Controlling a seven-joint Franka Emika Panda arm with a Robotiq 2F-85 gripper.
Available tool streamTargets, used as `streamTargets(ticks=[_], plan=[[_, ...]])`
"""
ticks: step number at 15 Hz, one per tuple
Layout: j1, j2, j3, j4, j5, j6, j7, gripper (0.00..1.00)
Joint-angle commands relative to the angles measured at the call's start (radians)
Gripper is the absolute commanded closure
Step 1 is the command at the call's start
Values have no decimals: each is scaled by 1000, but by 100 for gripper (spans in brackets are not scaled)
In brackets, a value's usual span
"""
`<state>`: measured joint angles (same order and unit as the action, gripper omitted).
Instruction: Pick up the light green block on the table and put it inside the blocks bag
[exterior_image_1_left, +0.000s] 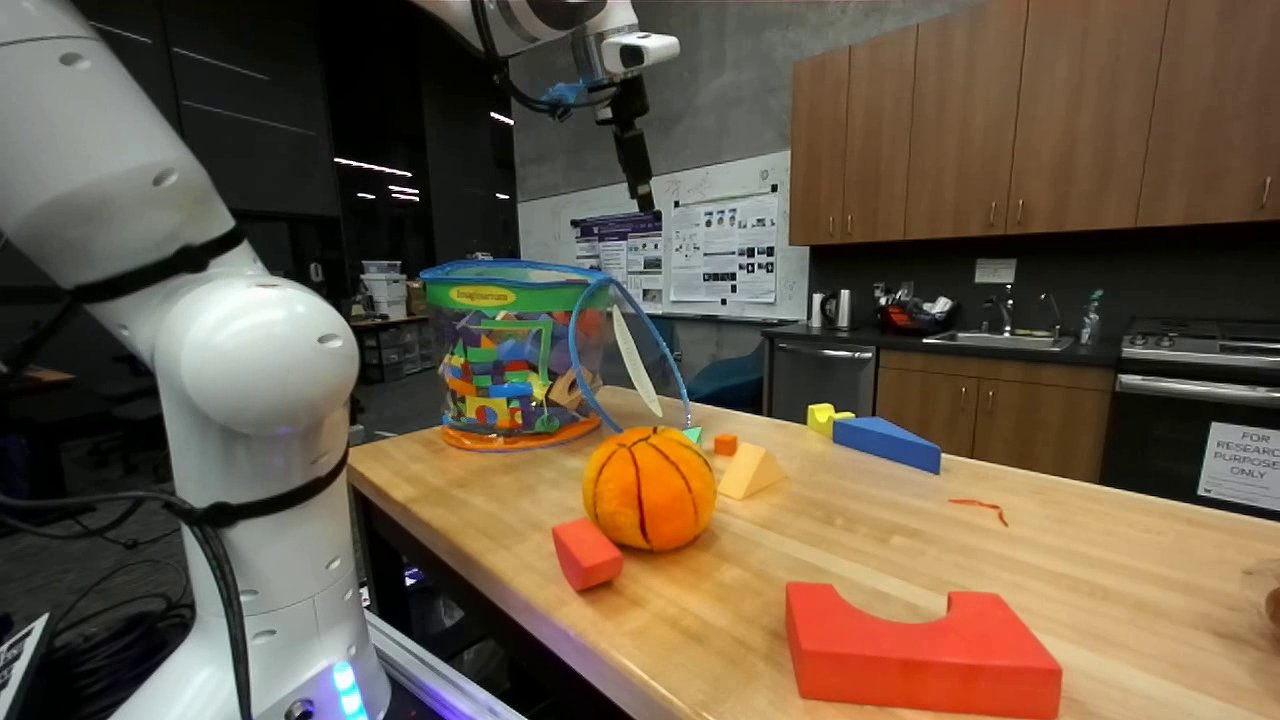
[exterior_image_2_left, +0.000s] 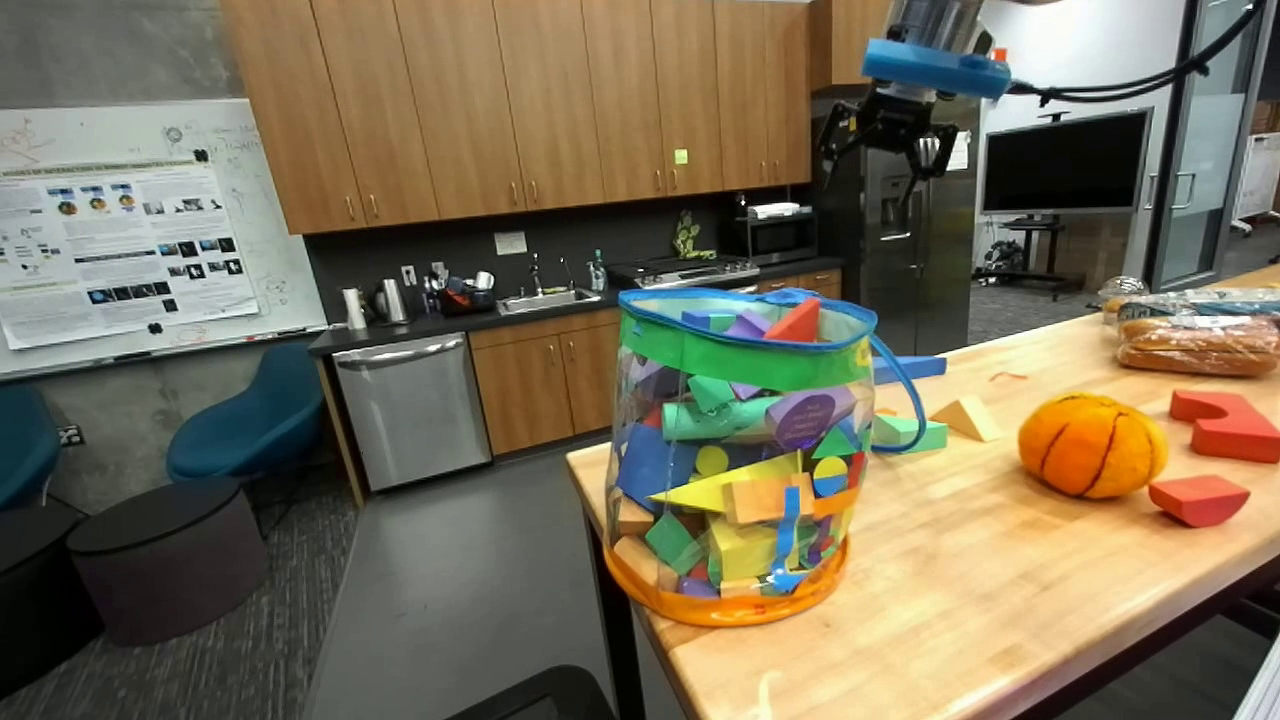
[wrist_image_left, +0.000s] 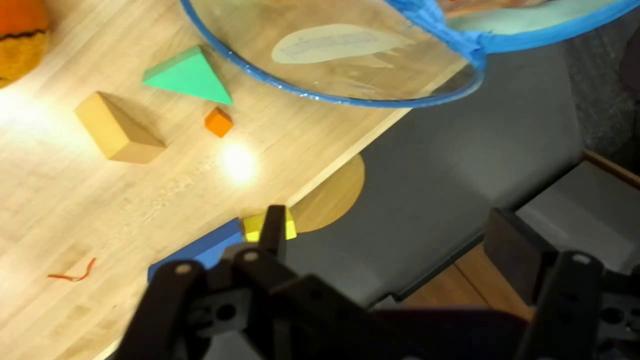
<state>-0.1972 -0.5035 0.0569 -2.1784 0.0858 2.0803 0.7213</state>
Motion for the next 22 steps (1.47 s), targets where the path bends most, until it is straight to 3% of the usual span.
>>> streamTargets(ticks=[1,7,14,20,22], plan=[[-31,77,9,84,-107,-95,50,0],[15,207,19,48,-193,-167,38,0],[62,373,-8,-80,-200,-110,99,0],[80,396,-30,-89,-199,-94,78,0],[88,355,-14,-97,-264,-78,121,0]])
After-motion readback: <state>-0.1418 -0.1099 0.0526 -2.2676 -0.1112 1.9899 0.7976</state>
